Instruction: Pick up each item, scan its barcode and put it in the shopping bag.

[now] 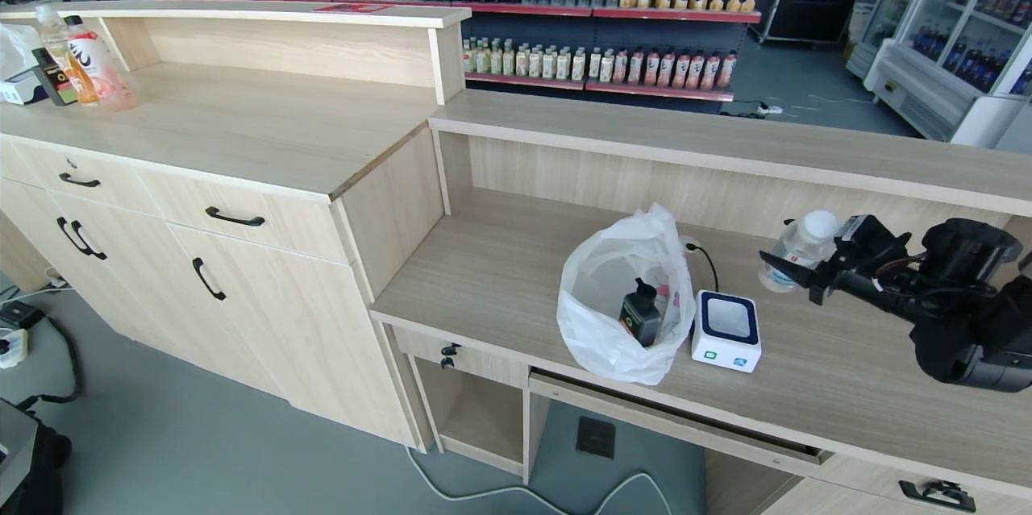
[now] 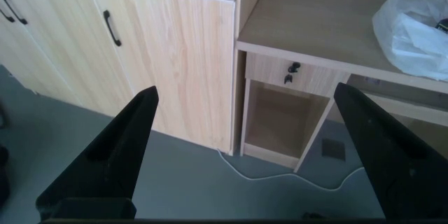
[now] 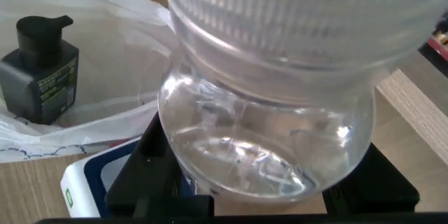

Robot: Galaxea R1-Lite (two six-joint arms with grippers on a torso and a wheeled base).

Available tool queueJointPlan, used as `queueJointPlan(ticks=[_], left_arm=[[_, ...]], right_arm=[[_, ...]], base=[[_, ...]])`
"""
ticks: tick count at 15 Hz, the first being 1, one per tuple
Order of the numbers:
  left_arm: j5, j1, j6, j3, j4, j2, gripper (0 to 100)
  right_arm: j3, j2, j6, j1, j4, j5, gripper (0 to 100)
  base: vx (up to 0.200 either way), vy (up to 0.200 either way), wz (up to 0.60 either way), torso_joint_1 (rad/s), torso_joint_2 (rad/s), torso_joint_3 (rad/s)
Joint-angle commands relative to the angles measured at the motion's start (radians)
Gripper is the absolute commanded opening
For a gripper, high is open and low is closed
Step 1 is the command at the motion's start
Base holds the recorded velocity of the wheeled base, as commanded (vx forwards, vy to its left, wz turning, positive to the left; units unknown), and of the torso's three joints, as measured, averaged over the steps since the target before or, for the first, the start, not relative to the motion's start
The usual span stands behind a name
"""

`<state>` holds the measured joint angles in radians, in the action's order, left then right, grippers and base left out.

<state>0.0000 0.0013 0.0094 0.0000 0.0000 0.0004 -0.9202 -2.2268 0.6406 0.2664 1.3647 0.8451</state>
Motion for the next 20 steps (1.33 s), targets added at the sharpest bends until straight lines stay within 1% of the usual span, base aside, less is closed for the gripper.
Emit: queueJointPlan(ticks=[1, 2, 3, 4, 5, 6, 7, 8, 9, 11, 12, 13, 14, 16, 19, 20], left_arm=[[0.000, 0.000, 0.000, 0.000, 0.000, 0.000, 100], [0.002, 0.000, 0.000, 0.000, 0.000, 0.000, 100], [0.002, 0.000, 0.000, 0.000, 0.000, 0.000, 100], [0.000, 0.000, 0.000, 0.000, 0.000, 0.000, 100], [0.002, 0.000, 0.000, 0.000, 0.000, 0.000, 100], [0.000, 0.000, 0.000, 0.000, 0.000, 0.000, 100], [0.000, 0.000, 0.000, 0.000, 0.000, 0.000, 100], [0.002, 0.000, 0.000, 0.000, 0.000, 0.000, 100], [0.000, 0.000, 0.000, 0.000, 0.000, 0.000, 100], [0.002, 0.000, 0.000, 0.000, 0.000, 0.000, 100], [0.000, 0.000, 0.000, 0.000, 0.000, 0.000, 100], [0.000, 0.000, 0.000, 0.000, 0.000, 0.000, 100], [0.002, 0.000, 0.000, 0.000, 0.000, 0.000, 100], [0.002, 0.000, 0.000, 0.000, 0.000, 0.000, 100], [0.002, 0.000, 0.000, 0.000, 0.000, 0.000, 100], [0.000, 0.000, 0.000, 0.000, 0.000, 0.000, 100]], right_arm=[[0.116, 0.190, -0.139, 0.063, -0.010, -0.104, 0], [0.192, 0.365, -0.334, 0.103, -0.110, -0.345, 0], [0.212, 0.435, -0.380, 0.116, -0.200, -0.451, 0], [0.235, 0.495, -0.391, 0.128, -0.271, -0.525, 0], [0.274, 0.547, -0.381, 0.132, -0.305, -0.592, 0], [0.311, 0.585, -0.378, 0.132, -0.305, -0.661, 0], [0.319, 0.602, -0.377, 0.131, -0.315, -0.722, 0], [0.320, 0.619, -0.377, 0.126, -0.328, -0.816, 0], [0.322, 0.624, -0.377, 0.108, -0.334, -0.922, 0], [0.327, 0.631, -0.363, 0.071, -0.335, -1.046, 0], [0.334, 0.631, -0.340, 0.045, -0.334, -1.137, 0], [0.334, 0.631, -0.338, 0.033, -0.337, -1.153, 0], [0.336, 0.628, -0.337, 0.028, -0.338, -1.153, 0], [0.339, 0.621, -0.272, 0.011, -0.349, -1.175, 0], [0.334, 0.593, -0.279, -0.024, -0.334, -1.169, 0], [0.323, 0.578, -0.328, -0.036, -0.317, -1.126, 0]], base=[[0.000, 0.000, 0.00, 0.000, 0.00, 0.000], [0.000, 0.000, 0.00, 0.000, 0.00, 0.000], [0.000, 0.000, 0.00, 0.000, 0.00, 0.000], [0.000, 0.000, 0.00, 0.000, 0.00, 0.000], [0.000, 0.000, 0.00, 0.000, 0.00, 0.000], [0.000, 0.000, 0.00, 0.000, 0.00, 0.000], [0.000, 0.000, 0.00, 0.000, 0.00, 0.000], [0.000, 0.000, 0.00, 0.000, 0.00, 0.000], [0.000, 0.000, 0.00, 0.000, 0.00, 0.000], [0.000, 0.000, 0.00, 0.000, 0.00, 0.000], [0.000, 0.000, 0.00, 0.000, 0.00, 0.000], [0.000, 0.000, 0.00, 0.000, 0.00, 0.000], [0.000, 0.000, 0.60, -0.002, 0.00, 0.002], [0.000, 0.000, 0.60, -0.010, 0.00, 0.000], [0.000, 0.000, 0.60, 0.009, 0.00, -0.001], [0.000, 0.000, 0.00, 0.000, 0.00, 0.000]])
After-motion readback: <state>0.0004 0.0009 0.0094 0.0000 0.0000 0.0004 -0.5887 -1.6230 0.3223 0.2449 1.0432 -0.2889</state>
